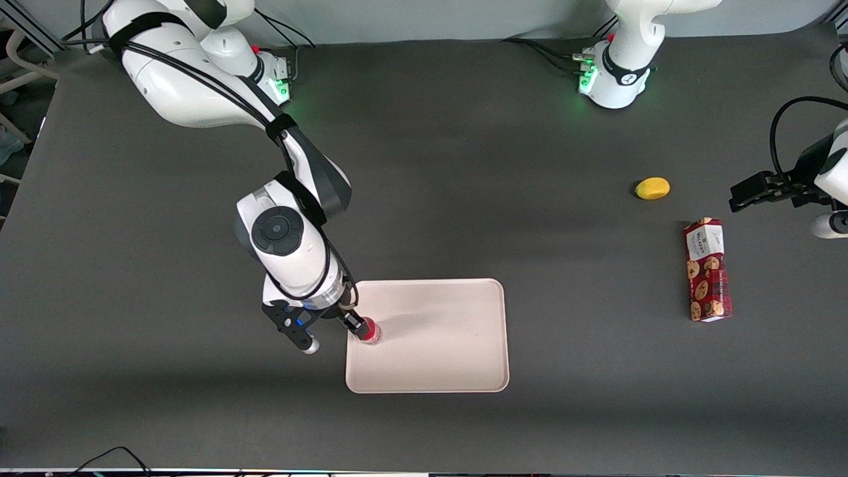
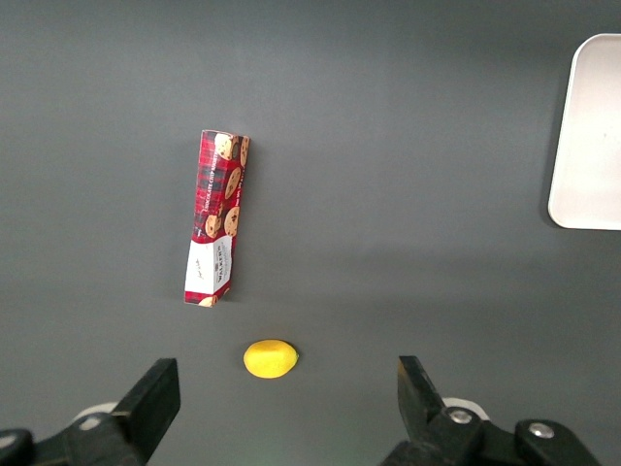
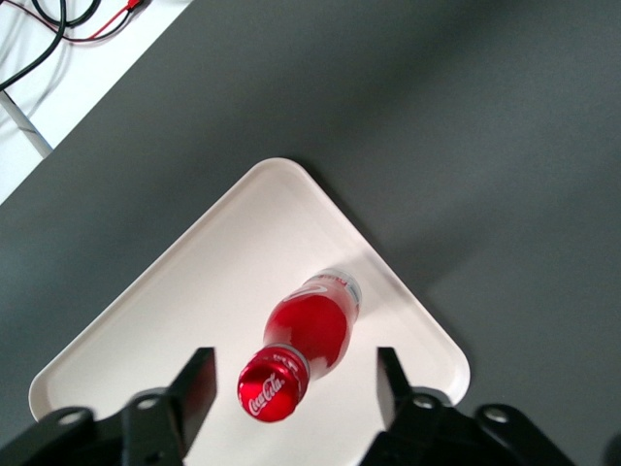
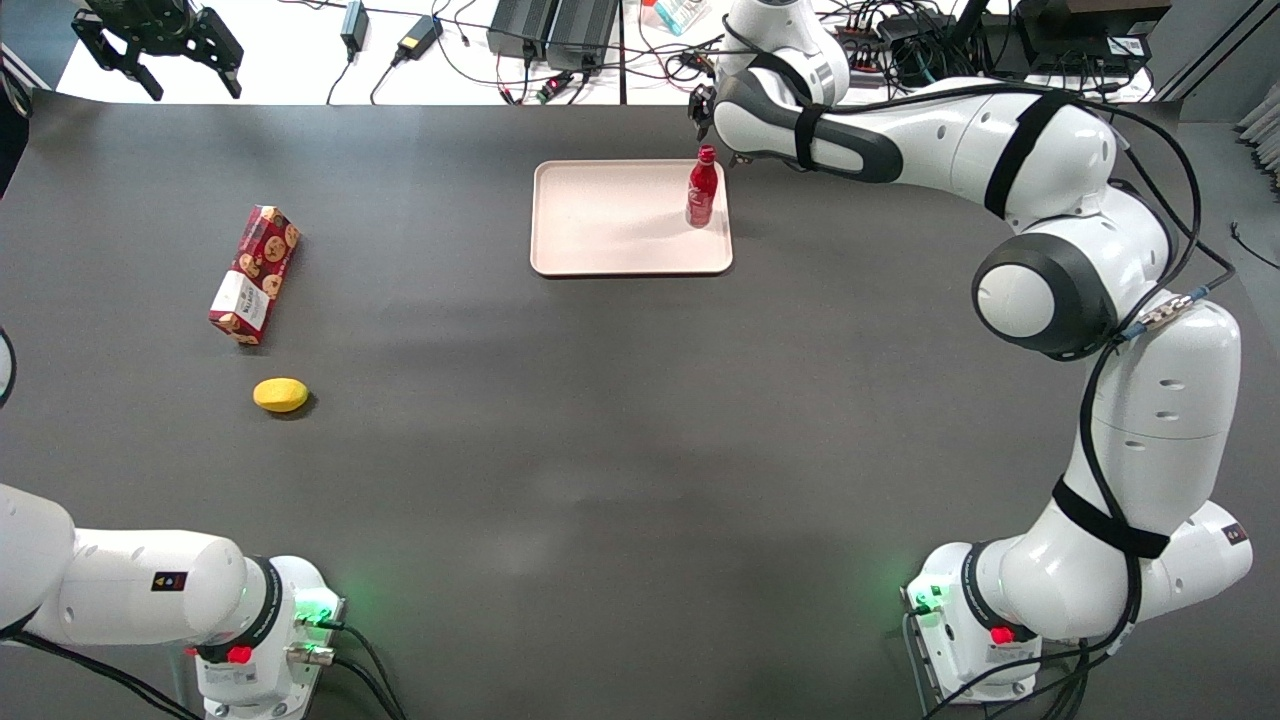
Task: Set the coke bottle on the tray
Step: 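Open the right gripper to release the bottle on the tray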
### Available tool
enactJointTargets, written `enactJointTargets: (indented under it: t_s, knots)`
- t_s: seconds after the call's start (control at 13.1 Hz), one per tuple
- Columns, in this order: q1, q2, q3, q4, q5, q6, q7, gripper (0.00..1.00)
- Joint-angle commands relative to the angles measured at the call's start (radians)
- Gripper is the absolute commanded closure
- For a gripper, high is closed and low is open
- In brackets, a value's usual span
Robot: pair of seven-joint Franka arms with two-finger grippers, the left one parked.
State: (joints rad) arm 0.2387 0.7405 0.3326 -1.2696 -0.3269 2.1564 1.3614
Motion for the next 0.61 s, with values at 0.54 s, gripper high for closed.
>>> enactJointTargets:
  t_s: [0.54]
  knots:
    - [-0.010, -0.102, 0.002, 0.033, -0.018, -0.252, -0.189, 0.00]
